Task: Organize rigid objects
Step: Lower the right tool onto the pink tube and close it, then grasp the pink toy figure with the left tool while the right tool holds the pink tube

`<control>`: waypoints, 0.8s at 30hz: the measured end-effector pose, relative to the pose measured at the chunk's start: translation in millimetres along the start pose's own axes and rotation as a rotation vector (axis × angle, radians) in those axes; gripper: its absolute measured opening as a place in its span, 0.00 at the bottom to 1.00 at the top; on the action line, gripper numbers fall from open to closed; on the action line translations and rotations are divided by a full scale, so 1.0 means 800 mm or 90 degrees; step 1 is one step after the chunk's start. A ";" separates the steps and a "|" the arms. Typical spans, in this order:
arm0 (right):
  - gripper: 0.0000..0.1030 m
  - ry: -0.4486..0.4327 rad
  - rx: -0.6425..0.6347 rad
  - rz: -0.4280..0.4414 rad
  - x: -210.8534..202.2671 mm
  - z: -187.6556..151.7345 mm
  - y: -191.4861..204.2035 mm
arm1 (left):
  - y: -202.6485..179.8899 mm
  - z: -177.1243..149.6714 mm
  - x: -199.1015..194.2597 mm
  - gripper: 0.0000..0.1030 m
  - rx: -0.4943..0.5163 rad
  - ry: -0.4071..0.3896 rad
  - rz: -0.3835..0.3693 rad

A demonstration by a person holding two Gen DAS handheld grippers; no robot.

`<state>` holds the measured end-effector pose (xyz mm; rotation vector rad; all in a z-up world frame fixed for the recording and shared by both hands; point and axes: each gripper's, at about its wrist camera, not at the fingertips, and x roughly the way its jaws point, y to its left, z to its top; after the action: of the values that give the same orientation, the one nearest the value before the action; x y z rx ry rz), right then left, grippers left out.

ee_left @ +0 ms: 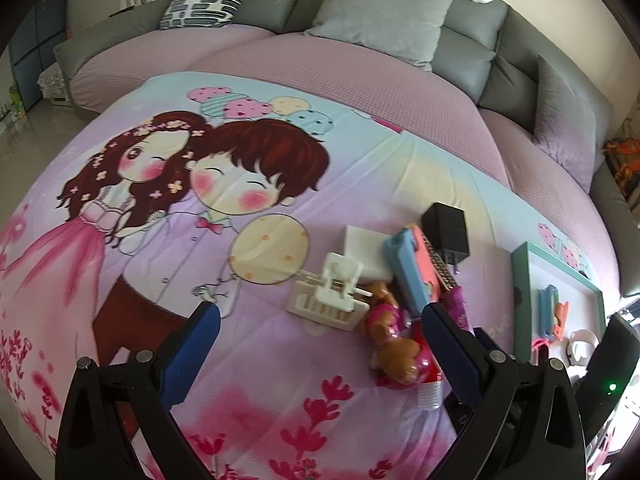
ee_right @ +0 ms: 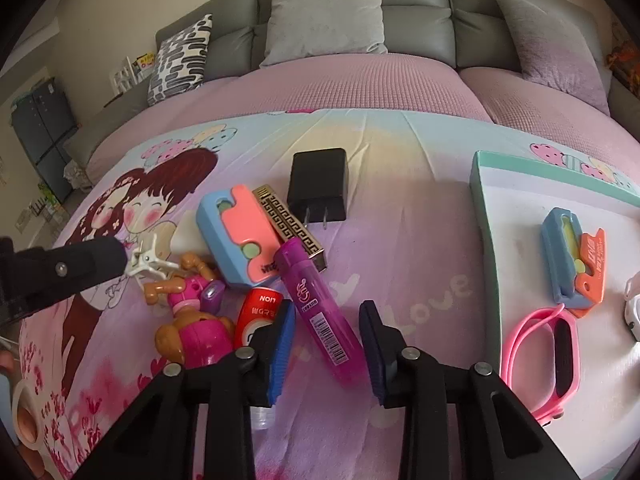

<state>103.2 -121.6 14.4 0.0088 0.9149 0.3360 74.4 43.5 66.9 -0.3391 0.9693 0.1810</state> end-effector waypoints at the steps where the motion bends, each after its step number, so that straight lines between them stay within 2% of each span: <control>1: 0.28 0.005 0.002 0.006 0.000 -0.001 0.001 | -0.003 -0.001 0.001 0.97 0.003 0.002 -0.005; 6: 0.20 0.024 0.012 0.025 -0.003 -0.004 0.002 | -0.018 -0.005 0.008 0.97 0.028 0.015 -0.006; 12: 0.15 0.048 0.014 0.009 -0.008 -0.009 0.000 | -0.028 -0.012 0.020 0.97 0.056 0.035 -0.001; 19: 0.14 0.063 0.030 0.000 -0.014 -0.013 -0.013 | -0.033 -0.022 0.035 0.97 0.076 0.061 0.018; 22: 0.14 0.066 0.029 0.001 -0.014 -0.014 -0.014 | -0.033 -0.025 0.039 0.95 0.073 0.070 0.013; 24: 0.14 0.067 0.025 -0.001 -0.014 -0.014 -0.013 | -0.034 -0.026 0.039 0.89 0.073 0.072 -0.001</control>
<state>91.0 -136.0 14.6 0.0272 1.0262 0.3199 83.6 10.6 35.5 -0.2467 1.0862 0.1050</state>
